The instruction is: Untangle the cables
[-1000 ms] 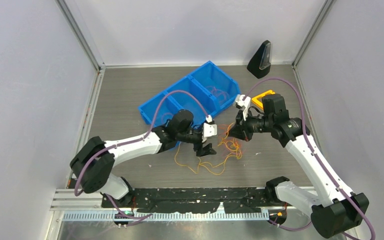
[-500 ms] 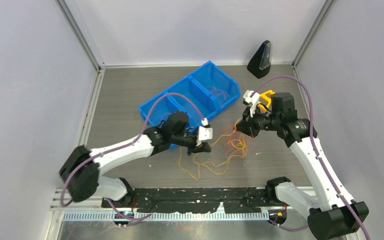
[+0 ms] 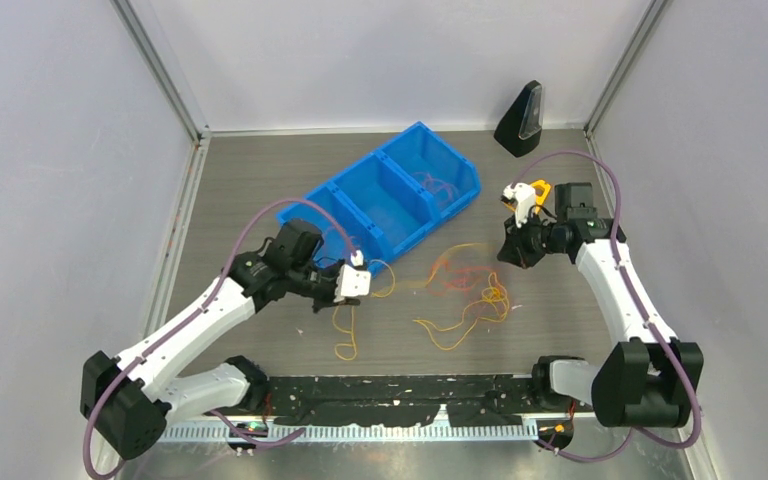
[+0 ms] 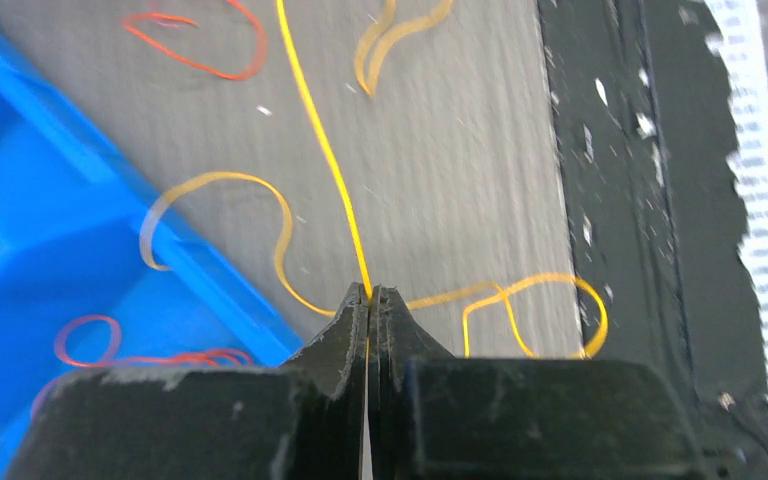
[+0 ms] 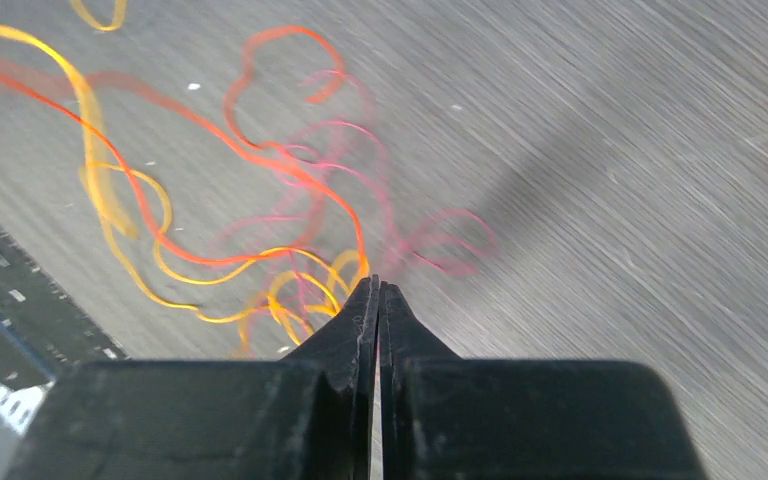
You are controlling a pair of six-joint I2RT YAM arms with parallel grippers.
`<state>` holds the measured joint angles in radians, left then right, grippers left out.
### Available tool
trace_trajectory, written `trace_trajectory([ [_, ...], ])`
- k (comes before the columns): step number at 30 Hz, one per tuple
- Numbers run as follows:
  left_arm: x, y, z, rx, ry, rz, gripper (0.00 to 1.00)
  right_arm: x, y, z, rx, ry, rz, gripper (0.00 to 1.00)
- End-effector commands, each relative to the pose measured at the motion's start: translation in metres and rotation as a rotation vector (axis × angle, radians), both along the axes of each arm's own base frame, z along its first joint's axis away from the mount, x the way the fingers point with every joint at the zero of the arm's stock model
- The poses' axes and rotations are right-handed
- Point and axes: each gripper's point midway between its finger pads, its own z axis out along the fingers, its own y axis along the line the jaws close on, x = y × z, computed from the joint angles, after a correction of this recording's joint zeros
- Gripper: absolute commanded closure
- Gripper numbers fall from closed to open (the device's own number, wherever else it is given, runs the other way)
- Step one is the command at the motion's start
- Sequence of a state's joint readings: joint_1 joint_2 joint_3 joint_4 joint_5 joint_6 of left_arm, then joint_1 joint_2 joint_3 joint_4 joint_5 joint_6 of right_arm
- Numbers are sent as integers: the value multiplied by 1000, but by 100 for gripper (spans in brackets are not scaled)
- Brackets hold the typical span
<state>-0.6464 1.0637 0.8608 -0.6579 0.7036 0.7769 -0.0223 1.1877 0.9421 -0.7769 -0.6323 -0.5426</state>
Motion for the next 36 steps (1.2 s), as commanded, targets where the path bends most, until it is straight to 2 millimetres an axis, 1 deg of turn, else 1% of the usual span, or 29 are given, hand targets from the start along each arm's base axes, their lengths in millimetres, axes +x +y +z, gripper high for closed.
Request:
trace_trajectory([
  [1,-40,41,-37,161,57,-103,100,31,-39,5,-133,-89,-79,95],
  [5,-46,47,-42,160,7,-154,100,33,-51,-10,-185,-90,-98,94],
  [7,-41,42,-37,115,-46,-136,100,36,-55,-14,-205,-93,-100,94],
  [8,-36,38,-30,76,-79,-114,100,34,-54,-18,-200,-68,-88,94],
  [9,-33,32,-23,43,-89,-98,100,33,-46,-13,-167,-73,-49,90],
  [10,-31,27,-17,16,-78,-82,100,23,-32,-12,-95,-30,-1,76],
  [11,-26,20,-5,-16,-55,-52,100,22,-25,-4,-59,-32,27,67],
  [12,-22,13,7,-41,-24,-25,100,13,-12,2,11,-9,64,46],
  [13,-20,7,18,-60,17,-3,100,9,-3,5,36,-2,81,37],
  [14,-18,2,31,-83,48,12,100,8,2,9,40,-22,93,23],
  [15,-16,-4,43,-108,66,25,100,1,12,5,39,-11,116,18],
  [16,-13,-8,55,-137,76,46,100,-4,28,5,10,-35,168,11],
  [17,-9,-12,66,-167,71,64,100,-12,35,-1,-5,-31,193,10],
  [18,-7,-15,76,-195,63,74,100,-15,48,-7,-43,-41,227,8],
  [19,-4,-17,86,-221,49,77,100,-16,54,-15,-67,-45,240,7],
  [20,-4,-18,91,-231,43,81,100,-20,62,-24,-120,-38,254,7],
  [21,-3,-18,95,-237,36,81,100,-22,64,-37,-150,-16,259,7],
  [22,-4,-18,98,-236,36,79,100,-17,67,-43,-193,-28,256,7],
  [24,-6,-15,105,-232,9,61,100,-11,66,-63,-256,4,250,10],
  [25,-5,-13,113,-237,-25,58,100,-8,64,-79,-286,40,248,15],
  [26,-4,-10,123,-244,-62,65,100,-5,57,-88,-337,47,246,18],
  [27,-2,-8,136,-262,-101,71,100,-6,51,-104,-378,89,252,24],
  [28,-3,-4,149,-282,-132,78,100,-4,42,-113,-436,94,255,29],
  [29,-4,-1,164,-308,-168,84,100,-4,36,-122,-470,112,260,37],
  [32,-9,10,203,-369,-273,106,100,0,14,-135,-578,100,259,51],
  [33,-12,14,216,-391,-309,115,100,3,10,-137,-593,94,257,59],
  [34,-12,17,228,-411,-341,125,100,4,0,-139,-629,91,250,63],
  [35,-11,20,241,-431,-367,145,100,8,-9,-142,-668,87,236,70],
  [36,-10,21,254,-455,-389,165,100,8,-19,-144,-691,92,228,74],
])
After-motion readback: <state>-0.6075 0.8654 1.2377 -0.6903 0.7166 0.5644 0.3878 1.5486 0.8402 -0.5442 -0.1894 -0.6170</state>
